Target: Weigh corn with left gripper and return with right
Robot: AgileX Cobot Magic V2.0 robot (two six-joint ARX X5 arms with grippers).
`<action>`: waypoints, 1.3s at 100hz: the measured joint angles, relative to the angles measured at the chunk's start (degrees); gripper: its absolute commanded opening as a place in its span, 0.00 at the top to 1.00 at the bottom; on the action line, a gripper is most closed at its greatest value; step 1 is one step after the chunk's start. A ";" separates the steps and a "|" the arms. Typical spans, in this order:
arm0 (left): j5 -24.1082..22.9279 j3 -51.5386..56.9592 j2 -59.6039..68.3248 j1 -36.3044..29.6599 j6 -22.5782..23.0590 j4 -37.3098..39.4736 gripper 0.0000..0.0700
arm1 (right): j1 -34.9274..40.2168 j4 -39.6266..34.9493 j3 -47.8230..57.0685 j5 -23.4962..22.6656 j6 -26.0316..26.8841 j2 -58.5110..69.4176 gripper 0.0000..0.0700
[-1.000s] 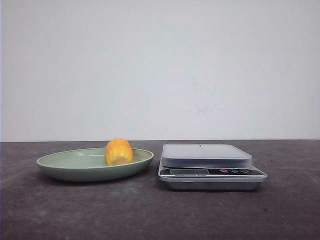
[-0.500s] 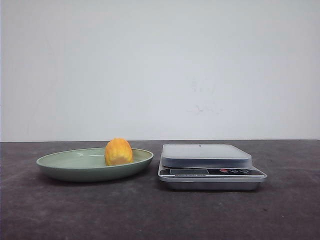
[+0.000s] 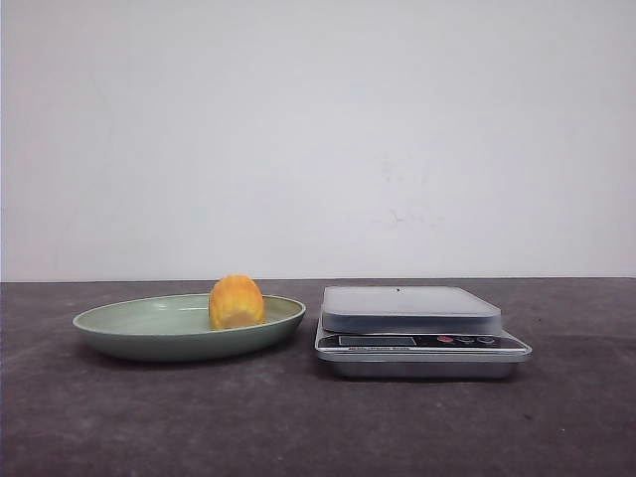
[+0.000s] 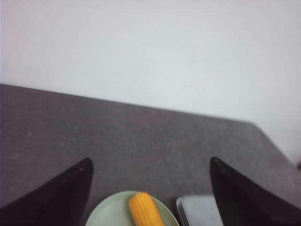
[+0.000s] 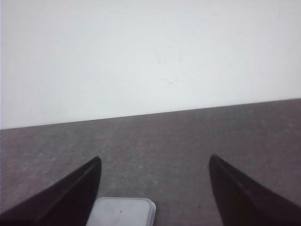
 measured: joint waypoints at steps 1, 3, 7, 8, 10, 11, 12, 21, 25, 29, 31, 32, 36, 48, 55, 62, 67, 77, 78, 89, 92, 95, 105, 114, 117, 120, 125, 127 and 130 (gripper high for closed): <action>0.00 0.24 0.42 -0.33 0.17 0.09 0.32 | 0.04 0.00 0.04 -0.02 -0.11 0.00 0.35; 0.00 0.66 1.29 -0.98 0.35 0.17 0.33 | 0.11 -0.04 0.07 -0.02 -0.24 0.00 0.35; -0.04 1.29 3.15 -2.49 0.44 0.28 0.33 | 0.35 -0.20 0.07 -0.02 -0.39 -0.04 0.35; -0.04 1.40 3.65 -2.91 0.46 0.28 0.33 | 0.35 -0.26 0.09 -0.02 -0.42 -0.07 0.35; -0.15 1.57 4.66 -3.76 0.46 0.39 0.33 | 0.39 -0.52 0.09 -0.02 -0.46 -0.07 0.35; -0.24 1.62 5.18 -4.20 0.46 0.52 0.33 | 0.44 -0.63 0.09 -0.02 -0.50 -0.07 0.35; -0.33 1.62 5.70 -4.63 0.46 0.63 0.33 | 0.48 -0.85 0.09 -0.02 -0.52 -0.04 0.35; -2.45 1.62 11.10 -8.44 0.61 0.68 0.33 | 0.59 -2.40 0.09 -0.02 -0.81 0.13 0.35; -3.54 1.62 13.92 -9.97 0.66 0.59 0.33 | 0.59 -2.75 0.09 -0.02 -0.96 0.22 0.35; -4.70 1.62 16.85 -11.23 0.70 0.55 0.33 | 0.59 -2.78 0.09 -0.02 -1.29 0.55 0.35; -5.25 1.62 18.29 -11.80 0.74 0.57 0.33 | 0.59 -2.75 0.09 -0.02 -1.44 0.61 0.35; -5.53 1.62 19.02 -12.07 0.79 0.57 0.33 | 0.59 -2.73 0.09 -0.02 -1.51 0.66 0.35; -6.45 1.62 21.88 -13.18 0.83 0.70 0.33 | 0.59 -2.75 0.09 -0.02 -1.75 0.90 0.35; -8.26 1.62 29.62 -16.04 0.72 1.97 0.33 | 0.59 -2.78 0.09 -0.02 -1.90 1.53 0.35; -9.44 1.62 33.48 -17.73 0.52 2.69 0.33 | 0.59 -2.84 0.09 -0.02 -1.90 1.81 0.35; -11.10 1.62 36.94 -19.30 0.24 3.19 0.33 | 0.59 -2.89 0.09 -0.02 -1.92 1.95 0.35; -12.26 1.62 39.06 -20.26 0.04 3.67 0.33 | 0.59 -2.89 0.09 -0.02 -2.05 1.95 0.35; -13.75 1.62 42.45 -21.75 -0.68 4.55 0.33 | 0.59 -2.89 0.09 -0.02 -2.27 1.95 0.35; -13.88 1.62 42.73 -21.90 -0.76 4.66 0.33 | 0.59 -2.89 0.09 -0.02 -2.27 1.95 0.35; -16.28 1.62 45.35 -23.23 -1.36 5.03 0.33 | 0.59 -2.89 0.09 -0.02 -2.29 1.95 0.35; -16.66 1.62 45.92 -23.50 -1.40 5.05 0.33 | 0.59 -2.89 0.09 -0.02 -2.29 1.95 0.35; -16.81 1.62 46.40 -23.65 -1.53 5.07 0.33 | 0.59 -2.91 0.09 -0.02 -2.29 1.95 0.35; -17.86 1.62 47.65 -24.04 -2.05 5.70 0.33 | 0.59 -2.91 0.09 -0.02 -2.29 1.95 0.35; -18.03 1.62 48.68 -24.30 -2.89 7.06 0.33 | 0.59 -2.91 0.09 -0.02 -2.29 1.92 0.35; -18.03 1.62 49.07 -24.44 -3.08 7.43 0.33 | 0.59 -2.93 0.09 -0.02 -2.29 1.92 0.35; -18.05 1.62 49.46 -24.61 -3.30 7.69 0.33 | 0.59 -2.93 0.09 -0.02 -2.29 1.92 0.35; -18.05 1.62 50.18 -24.76 -3.52 7.89 0.38 | 0.59 -3.04 0.09 -0.02 -2.32 1.92 0.35; -18.08 1.62 50.42 -24.76 -3.61 7.85 0.41 | 0.59 -3.13 0.09 -0.02 -2.32 1.92 0.35; -18.16 1.62 50.75 -24.85 -3.78 7.85 0.44 | 0.59 -3.26 0.09 -0.02 -2.36 1.92 0.35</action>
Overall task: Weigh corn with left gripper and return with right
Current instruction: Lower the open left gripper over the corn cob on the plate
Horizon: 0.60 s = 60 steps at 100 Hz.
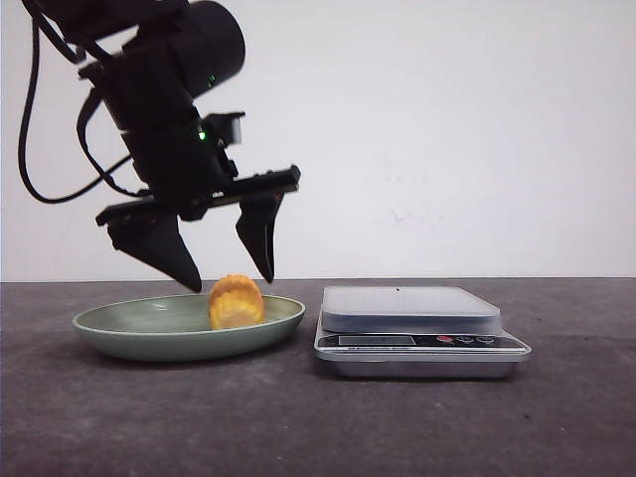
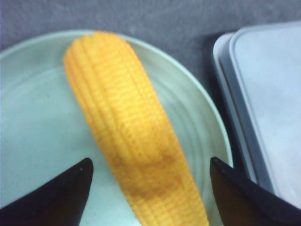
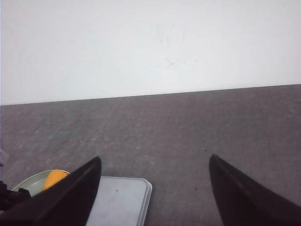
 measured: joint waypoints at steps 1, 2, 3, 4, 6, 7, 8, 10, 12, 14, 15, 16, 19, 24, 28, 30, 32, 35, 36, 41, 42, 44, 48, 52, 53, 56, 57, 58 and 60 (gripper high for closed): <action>-0.07 0.00 0.11 0.00 -0.07 0.00 0.45 | 0.00 -0.07 0.00 0.00 -0.02 0.00 0.35; -0.15 0.00 0.15 0.00 -0.13 0.04 0.45 | 0.00 -0.11 0.00 0.00 -0.07 0.00 0.35; -0.22 0.00 0.20 0.00 -0.13 0.04 0.45 | 0.00 -0.20 0.00 0.00 -0.13 0.00 0.35; -0.28 0.00 0.26 0.00 -0.17 0.04 0.45 | 0.00 -0.24 0.00 0.00 -0.20 0.00 0.35; -0.42 0.00 0.31 0.00 -0.24 0.04 0.45 | 0.00 -0.42 0.00 0.00 -0.35 0.00 0.35; -0.44 0.00 0.33 0.02 -0.33 0.07 0.45 | 0.00 -0.48 0.00 0.00 -0.42 0.00 0.35; -0.48 0.00 0.35 0.02 -0.35 0.09 0.45 | 0.00 -0.57 0.00 0.00 -0.44 0.00 0.35; -0.59 0.00 0.37 0.02 -0.35 0.20 0.45 | 0.00 -0.70 0.00 0.00 -0.59 0.00 0.35; -0.59 0.00 0.37 0.02 -0.37 0.33 0.45 | 0.00 -0.81 0.00 0.00 -0.74 0.00 0.35; -0.61 0.00 0.37 0.02 -0.37 0.46 0.45 | 0.00 -0.81 0.00 0.00 -0.85 0.00 0.35; -0.61 0.00 0.37 0.02 -0.37 0.50 0.45 | 0.00 -0.81 0.00 0.00 -0.85 0.00 0.35; -0.61 0.00 0.37 0.02 -0.37 0.55 0.45 | 0.00 -0.81 0.00 0.00 -0.90 0.00 0.35; -0.61 0.00 0.39 0.02 -0.37 0.59 0.45 | 0.00 -0.81 0.00 0.00 -1.01 0.00 0.35; -0.63 0.00 0.44 0.02 -0.37 0.74 0.45 | 0.00 -0.79 0.00 0.00 -1.03 0.00 0.35; -0.66 0.00 0.50 0.02 -0.37 0.90 0.45 | 0.00 -0.81 0.00 0.00 -1.05 0.00 0.35; -0.70 0.00 0.57 0.02 -0.37 0.96 0.45 | 0.00 -0.81 0.00 0.00 -1.05 0.00 0.35; -0.77 0.00 0.68 0.02 -0.39 1.03 0.45 | 0.00 -0.79 0.00 0.00 -1.05 0.00 0.35; -0.79 0.00 0.83 0.02 -0.39 1.11 0.44 | 0.00 -0.79 0.00 0.00 -1.05 0.00 0.35; -0.79 0.00 0.87 0.02 -0.39 1.14 0.44 | 0.00 -0.79 0.00 0.00 -1.05 0.00 0.35; -0.79 0.00 1.27 0.02 -0.39 1.16 0.44 | 0.00 -0.79 0.00 0.00 -1.05 0.00 0.35; -0.79 0.00 1.33 0.02 -0.39 1.16 0.44 | 0.00 -0.79 0.00 0.00 -1.05 0.00 0.35; -0.79 0.00 1.55 0.02 -0.39 1.16 0.44 | 0.00 -0.81 0.00 0.00 -1.05 0.00 0.35; -0.81 0.00 1.95 0.02 -0.39 1.16 0.44 | 0.00 -0.79 0.00 0.00 -1.05 0.00 0.35; -0.81 0.00 2.25 0.02 -0.39 1.11 0.44 | 0.00 -0.81 0.00 0.00 -1.05 0.00 0.35; -0.81 0.00 2.29 0.02 -0.42 1.11 0.44 | 0.00 -0.79 0.00 0.00 -1.05 0.00 0.35; -0.81 0.00 2.45 0.02 -0.42 1.11 0.45 | 0.00 -0.79 0.00 0.00 -1.05 0.00 0.35; -0.81 0.00 2.45 0.02 -0.42 1.11 0.45 | 0.00 -0.79 0.00 0.00 -1.05 0.00 0.35; -0.81 0.00 2.47 0.02 -0.44 1.11 0.45 | 0.00 -0.79 0.00 0.00 -1.05 0.00 0.35; -0.81 0.00 2.54 0.02 -0.46 1.16 0.45 | 0.00 -0.81 0.00 0.00 -1.07 0.00 0.35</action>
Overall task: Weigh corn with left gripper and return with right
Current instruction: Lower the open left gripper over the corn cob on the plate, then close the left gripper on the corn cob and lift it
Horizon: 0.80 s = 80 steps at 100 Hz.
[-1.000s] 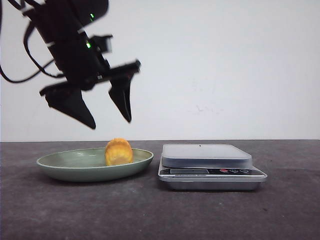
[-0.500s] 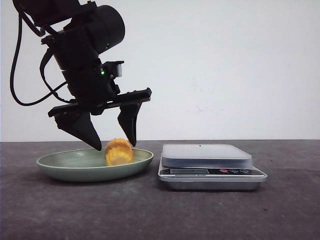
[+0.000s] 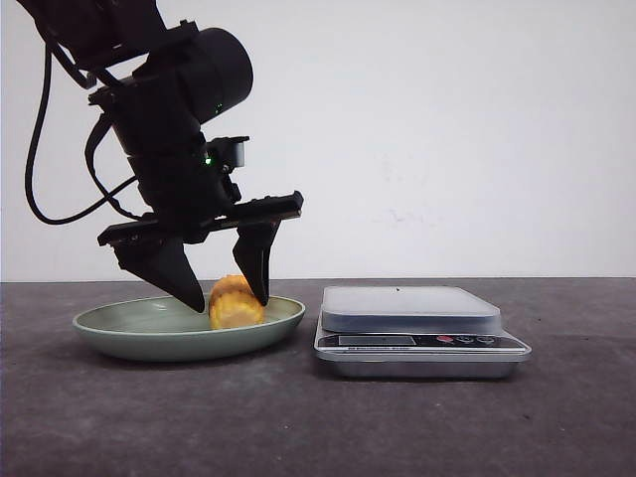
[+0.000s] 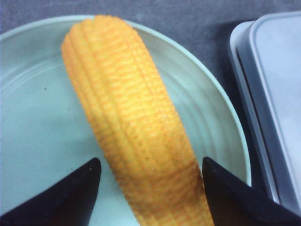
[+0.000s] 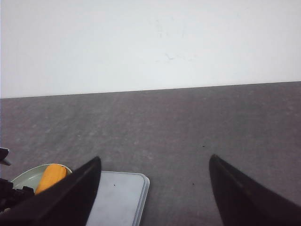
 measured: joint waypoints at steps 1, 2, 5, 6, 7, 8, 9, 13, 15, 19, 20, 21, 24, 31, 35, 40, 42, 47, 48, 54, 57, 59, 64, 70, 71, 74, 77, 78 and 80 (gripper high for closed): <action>0.00 0.00 0.00 0.00 -0.02 0.02 0.46 | 0.00 0.00 0.00 0.00 0.00 0.00 0.35; 0.00 0.00 0.00 0.00 -0.04 0.04 0.47 | 0.00 0.02 0.00 0.00 -0.02 0.00 0.35; 0.00 0.00 0.00 0.00 -0.07 0.13 0.51 | 0.00 0.02 0.00 0.00 -0.09 0.00 0.35; 0.00 0.00 0.00 0.00 -0.07 0.15 0.54 | 0.00 0.02 0.00 0.00 -0.11 0.00 0.35; 0.00 0.00 0.00 0.00 -0.07 0.17 0.57 | 0.00 0.02 0.00 0.00 -0.13 0.00 0.35; 0.00 0.00 0.00 0.00 -0.07 0.17 0.60 | 0.00 0.02 0.00 0.00 -0.15 0.00 0.35; 0.00 0.00 0.00 0.00 -0.07 0.17 0.63 | 0.00 0.02 0.00 0.00 -0.15 0.00 0.35; 0.00 0.00 0.00 0.00 -0.07 0.17 0.76 | 0.00 0.02 0.00 0.00 -0.17 0.00 0.35; 0.00 0.00 0.00 -0.02 -0.07 0.17 0.81 | 0.00 0.02 0.00 0.00 -0.17 0.00 0.35; 0.02 0.00 0.00 -0.04 -0.09 0.17 0.89 | 0.00 0.02 0.00 0.00 -0.20 0.00 0.35; 0.02 0.00 0.00 -0.04 -0.09 0.17 0.90 | 0.00 0.02 0.00 0.00 -0.20 0.00 0.35; 0.02 0.00 0.00 -0.04 -0.09 0.17 0.92 | 0.00 0.02 0.00 0.00 -0.20 0.00 0.35; 0.02 0.00 0.00 -0.07 -0.09 0.20 0.97 | 0.00 0.02 0.00 0.00 -0.22 0.00 0.35; 0.02 0.00 0.00 -0.09 -0.09 0.20 1.00 | 0.00 0.02 0.00 0.00 -0.24 0.00 0.35; 0.02 0.00 0.00 -0.09 -0.07 0.20 1.00 | 0.00 0.02 0.00 0.00 -0.28 0.00 0.35; 0.02 0.00 0.00 -0.09 -0.07 0.17 1.00 | 0.00 0.02 0.00 0.00 -0.35 0.00 0.35; 0.02 0.00 -0.02 -0.09 -0.07 0.13 1.00 | 0.00 0.02 0.00 0.00 -0.35 0.00 0.35; 0.02 0.02 -0.24 -0.07 -0.04 -0.28 1.00 | 0.00 0.02 0.00 0.00 -0.35 0.00 0.35; 0.02 0.02 -0.35 -0.07 -0.02 -0.46 1.00 | 0.00 0.02 0.00 0.00 -0.35 0.00 0.35; 0.00 0.02 -1.44 0.00 0.39 -2.43 1.00 | 0.00 0.00 0.00 0.00 -0.37 0.00 0.35; 0.02 0.02 -2.38 0.09 0.61 -3.37 1.00 | 0.00 0.00 0.00 0.00 -0.37 0.00 0.35; 0.00 0.02 -3.17 0.13 0.83 -3.80 1.00 | 0.00 0.02 0.00 0.00 -0.37 0.00 0.35; -0.02 0.02 -5.84 0.20 1.29 -4.02 1.00 | 0.00 0.02 0.00 0.00 -0.37 0.00 0.35; 0.00 0.02 -10.25 0.17 1.64 -3.61 0.99 | 0.00 0.02 0.00 0.00 -0.37 0.00 0.35; 0.04 0.04 -11.04 0.17 1.68 -3.54 0.99 | 0.00 0.00 0.00 0.00 -0.37 0.00 0.35; 0.17 0.24 -13.40 0.02 1.75 -3.50 0.99 | 0.00 0.02 0.00 0.00 -0.37 0.00 0.35; 0.44 0.76 -15.52 -0.20 1.84 -3.54 0.99 | 0.00 0.02 0.00 0.00 -0.37 0.00 0.35; 0.50 0.98 -16.13 -0.28 1.84 -3.52 0.99 | 0.00 0.02 0.00 0.02 -0.37 0.00 0.35; 0.74 1.49 -17.25 -0.52 1.84 -3.39 0.99 | 0.00 0.02 0.00 0.02 -0.37 0.00 0.35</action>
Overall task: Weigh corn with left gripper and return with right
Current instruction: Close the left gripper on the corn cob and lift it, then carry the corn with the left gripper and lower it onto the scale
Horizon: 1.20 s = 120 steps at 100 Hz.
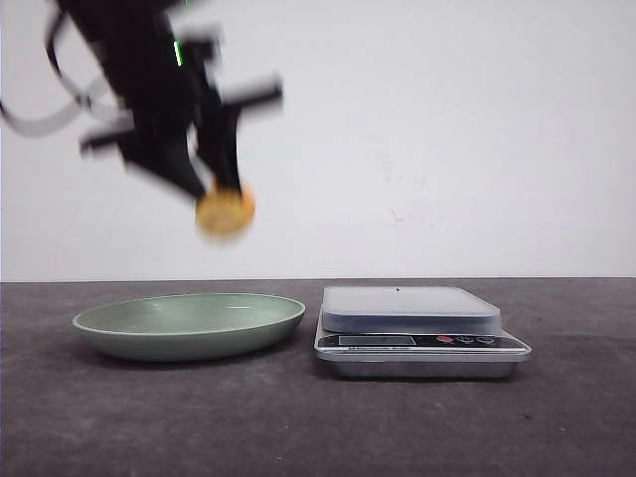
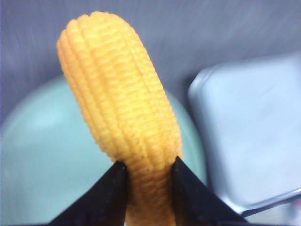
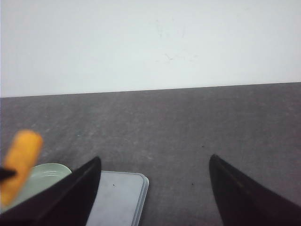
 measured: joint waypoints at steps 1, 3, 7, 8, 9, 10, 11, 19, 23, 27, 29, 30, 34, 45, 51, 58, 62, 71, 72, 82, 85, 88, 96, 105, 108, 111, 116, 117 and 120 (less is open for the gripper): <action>0.11 0.26 -0.48 -0.15 0.00 0.07 0.99 | 0.00 0.00 0.00 0.00 0.00 0.00 0.35; 0.24 0.90 -1.29 -0.50 -0.02 0.20 0.99 | 0.00 0.00 0.00 0.00 0.00 0.00 0.35; 0.37 2.14 -2.32 -1.46 -0.17 0.66 0.99 | 0.00 0.00 0.00 0.00 0.00 0.00 0.35; 0.44 2.45 -2.45 -1.73 -0.22 0.77 0.99 | 0.00 0.02 0.00 0.02 0.00 0.00 0.35; 0.52 2.75 -2.56 -2.01 -0.24 0.81 0.99 | 0.00 0.02 0.00 0.00 0.00 0.00 0.35; 0.66 3.06 -2.58 -2.34 -0.28 0.90 0.99 | 0.00 0.04 0.00 0.00 0.00 0.00 0.35; 0.76 3.37 -2.60 -2.67 -0.37 0.92 0.99 | 0.00 0.04 0.00 0.00 0.00 0.00 0.35; 1.53 5.38 -1.33 -5.44 -1.11 1.03 0.99 | 0.00 0.09 0.00 0.00 0.00 0.02 0.35; 1.62 6.12 -0.02 -6.93 -1.70 1.64 0.99 | 0.00 0.09 0.00 0.00 0.00 0.02 0.35; 1.68 6.99 1.70 -8.26 -2.27 2.16 0.99 | 0.00 0.09 0.00 0.02 0.00 0.00 0.35; 1.70 7.52 2.73 -8.87 -2.60 2.34 0.99 | 0.00 0.09 0.00 0.00 0.00 0.00 0.35; 1.70 7.82 3.23 -9.16 -2.82 2.43 0.99 | 0.00 0.09 0.00 0.00 0.00 0.00 0.35; 1.75 9.07 5.42 -10.10 -3.52 2.73 0.99 | 0.00 0.09 0.00 0.00 0.00 0.00 0.35; 1.77 12.15 11.28 -11.28 -5.38 3.56 0.99 | 0.00 0.00 0.00 0.00 0.00 0.00 0.35; 1.77 13.68 14.34 -11.34 -6.51 3.56 0.99 | 0.00 -0.35 0.00 0.00 0.00 0.00 0.35; 1.75 14.45 17.33 -11.34 -7.17 3.78 0.99 | 0.00 -0.85 0.00 0.00 0.02 0.00 0.35; 1.75 14.45 18.67 -11.37 -7.54 3.69 0.99 | 0.00 -1.09 0.00 0.00 0.00 -0.02 0.35; 2.12 14.45 21.07 -11.45 -7.72 3.69 0.99 | 0.00 -1.33 0.00 0.02 0.00 -0.02 0.35; 2.12 14.45 21.27 -11.45 -7.72 3.69 0.99 | 0.00 -1.33 0.00 0.00 0.00 -0.02 0.35; 2.14 14.45 22.84 -11.50 -7.69 3.85 0.99 | 0.00 -1.33 0.00 0.02 0.00 -0.04 0.35; 2.14 14.45 23.30 -11.50 -7.67 3.93 0.99 | 0.00 -1.33 0.00 0.02 0.00 -0.04 0.35; 2.14 14.45 23.78 -11.50 -7.63 4.02 0.99 | 0.00 -1.33 0.00 0.02 0.00 -0.04 0.35; 2.23 14.45 24.92 -11.52 -7.30 4.07 0.99 | 0.00 -1.33 0.00 0.02 0.00 -0.04 0.35; 2.47 14.45 25.59 -11.52 -6.84 4.15 0.94 | 0.00 -1.36 0.00 0.02 0.00 -0.04 0.35; 2.64 14.45 25.66 -11.52 -6.73 4.35 0.84 | 0.00 -1.33 0.00 0.02 0.00 -0.04 0.35; 2.78 14.45 25.70 -11.52 -6.56 4.50 0.73 | 0.00 -1.36 0.00 0.02 0.00 -0.04 0.35; 2.80 14.45 25.77 -11.52 -6.40 4.50 0.64 | 0.00 -1.36 0.00 0.02 0.00 -0.04 0.35; 2.80 14.45 25.79 -11.54 -6.40 4.50 0.63 | 0.00 -1.36 0.00 0.02 0.00 -0.04 0.35; 2.82 14.45 25.92 -11.54 -6.36 4.50 0.63 | 0.00 -1.36 0.00 0.02 0.00 -0.04 0.35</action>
